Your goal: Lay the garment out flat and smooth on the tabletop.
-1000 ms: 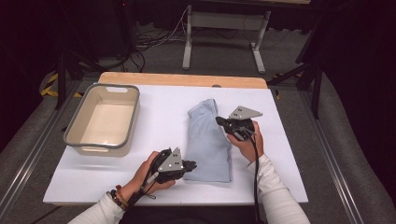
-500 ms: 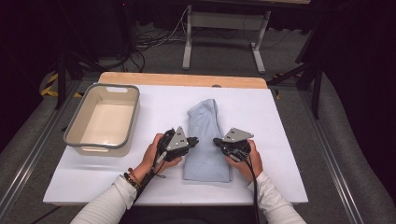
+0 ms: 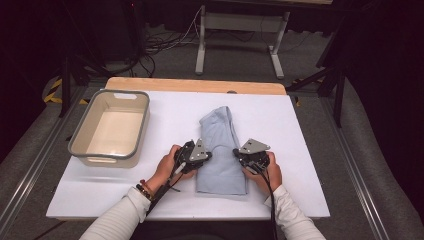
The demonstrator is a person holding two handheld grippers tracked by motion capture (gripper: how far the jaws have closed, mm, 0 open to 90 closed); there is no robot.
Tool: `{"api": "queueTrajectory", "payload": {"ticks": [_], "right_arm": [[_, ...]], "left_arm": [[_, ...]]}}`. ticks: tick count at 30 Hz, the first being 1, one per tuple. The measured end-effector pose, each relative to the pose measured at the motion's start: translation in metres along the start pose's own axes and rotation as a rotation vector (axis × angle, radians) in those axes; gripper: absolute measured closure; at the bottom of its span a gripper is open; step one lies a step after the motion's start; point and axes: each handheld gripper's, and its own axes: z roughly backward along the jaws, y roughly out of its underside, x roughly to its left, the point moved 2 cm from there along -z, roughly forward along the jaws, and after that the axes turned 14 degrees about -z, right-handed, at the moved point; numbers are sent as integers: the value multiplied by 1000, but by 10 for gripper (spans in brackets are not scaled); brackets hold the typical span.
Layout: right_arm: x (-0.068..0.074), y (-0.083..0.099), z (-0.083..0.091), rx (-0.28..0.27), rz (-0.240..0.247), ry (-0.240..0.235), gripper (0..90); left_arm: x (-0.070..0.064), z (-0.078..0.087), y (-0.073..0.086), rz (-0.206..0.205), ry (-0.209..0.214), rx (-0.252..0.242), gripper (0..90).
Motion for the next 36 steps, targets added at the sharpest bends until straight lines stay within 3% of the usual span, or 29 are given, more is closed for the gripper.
{"api": "queueTrajectory", "payload": {"ticks": [2,5,12,14,20,25,27,29,30,34,36], "right_arm": [[1,0,1,0,11,6,900],[1,-2,5,-13,17,1,882],[-4,-5,22,-64,-10,-41,748],[-6,-4,26,-65,-9,-43,704],[-15,3,27,-42,-56,-71,517],[-20,8,22,-10,-88,-96,435],[-23,10,19,10,-113,-113,422],[-26,12,17,24,-135,-132,418],[-27,12,16,27,-139,-136,418],[-27,11,17,38,-135,-144,417],[-26,9,22,14,-121,-142,415]], "left_arm": [[2,4,1,38,-4,-33,864],[5,10,0,50,-47,-58,808],[11,22,2,70,-81,-66,715],[12,23,5,86,-73,-61,620],[14,23,13,137,-39,-67,467],[16,21,17,173,8,-59,402],[17,22,18,188,25,-62,361],[17,23,19,211,78,-74,294],[16,23,19,216,85,-67,274],[15,19,20,251,105,-36,220],[15,17,21,270,125,-23,204]]}}
